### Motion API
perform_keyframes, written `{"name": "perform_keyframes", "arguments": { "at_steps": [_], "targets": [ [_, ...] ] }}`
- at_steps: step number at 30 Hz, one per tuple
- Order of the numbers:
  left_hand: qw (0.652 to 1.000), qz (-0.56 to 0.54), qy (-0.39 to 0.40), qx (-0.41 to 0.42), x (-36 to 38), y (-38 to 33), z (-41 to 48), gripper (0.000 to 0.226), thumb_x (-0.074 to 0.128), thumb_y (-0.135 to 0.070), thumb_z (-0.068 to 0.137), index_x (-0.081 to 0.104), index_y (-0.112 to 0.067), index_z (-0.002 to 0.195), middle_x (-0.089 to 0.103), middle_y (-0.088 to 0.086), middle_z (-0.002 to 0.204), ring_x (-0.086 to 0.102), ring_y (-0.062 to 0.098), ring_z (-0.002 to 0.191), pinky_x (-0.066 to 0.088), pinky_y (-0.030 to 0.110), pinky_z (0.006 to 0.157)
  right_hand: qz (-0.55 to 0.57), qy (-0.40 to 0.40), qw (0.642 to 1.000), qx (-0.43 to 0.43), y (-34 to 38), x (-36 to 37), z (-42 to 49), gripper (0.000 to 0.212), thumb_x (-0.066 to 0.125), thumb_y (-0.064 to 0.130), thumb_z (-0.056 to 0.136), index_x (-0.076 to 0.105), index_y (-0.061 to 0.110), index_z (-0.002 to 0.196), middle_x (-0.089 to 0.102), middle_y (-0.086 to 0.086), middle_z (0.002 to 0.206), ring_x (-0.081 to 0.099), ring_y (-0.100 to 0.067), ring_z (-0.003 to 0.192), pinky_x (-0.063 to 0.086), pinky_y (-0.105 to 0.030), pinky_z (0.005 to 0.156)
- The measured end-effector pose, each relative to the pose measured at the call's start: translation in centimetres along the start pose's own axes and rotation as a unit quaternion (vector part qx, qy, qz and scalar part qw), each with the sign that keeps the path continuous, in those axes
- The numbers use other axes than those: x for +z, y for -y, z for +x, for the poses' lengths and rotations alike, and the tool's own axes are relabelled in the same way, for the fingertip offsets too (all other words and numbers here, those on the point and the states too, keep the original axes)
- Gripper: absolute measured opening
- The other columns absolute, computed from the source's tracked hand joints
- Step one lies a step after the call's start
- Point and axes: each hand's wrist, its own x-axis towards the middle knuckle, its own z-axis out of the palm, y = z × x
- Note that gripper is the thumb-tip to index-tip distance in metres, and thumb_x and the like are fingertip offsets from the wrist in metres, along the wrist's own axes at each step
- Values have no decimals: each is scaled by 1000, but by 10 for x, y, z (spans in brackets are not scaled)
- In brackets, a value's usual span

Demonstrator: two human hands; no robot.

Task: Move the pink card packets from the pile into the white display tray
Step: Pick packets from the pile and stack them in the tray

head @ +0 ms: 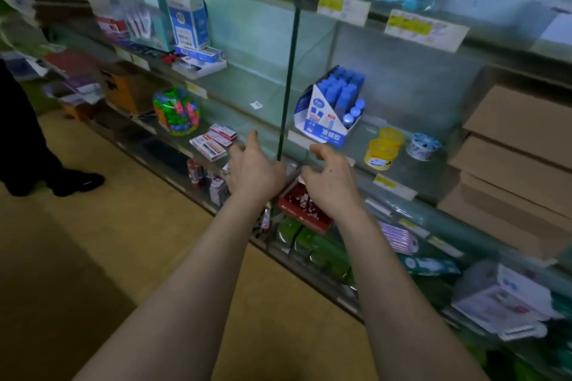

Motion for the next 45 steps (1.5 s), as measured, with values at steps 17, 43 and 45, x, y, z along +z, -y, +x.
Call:
{"name": "perform_keyframes", "arguments": {
  "at_steps": [17, 43, 45],
  "targets": [
    [998, -22, -33, -57, -37, 67, 101, 75, 64, -23, 83, 23, -29, 146, 33, 9, 144, 34, 29, 132, 35, 51, 105, 28, 57, 998, -14, 57, 94, 69, 45, 51, 18, 95, 44, 25, 139, 42, 2, 142, 43, -13, 123, 38, -26, 94],
    [999, -20, -24, -28, -105, 67, 369, 76, 60, -23, 84, 18, -28, 147, 32, 13, 137, 45, 33, 119, 41, 52, 100, 23, 35, 999, -30, 163, 217, 297, 44, 52, 16, 93, 48, 19, 136, 48, -2, 138, 42, -17, 128, 35, -30, 100],
    [1000, -17, -14, -17, -120, 72, 388, 76, 59, -22, 84, 18, -28, 148, 33, 13, 136, 46, 32, 116, 41, 51, 100, 22, 18, 999, -22, 179, 234, 307, 43, 52, 16, 92, 49, 18, 135, 49, -2, 137, 43, -17, 127, 35, -28, 98]
  ]
}}
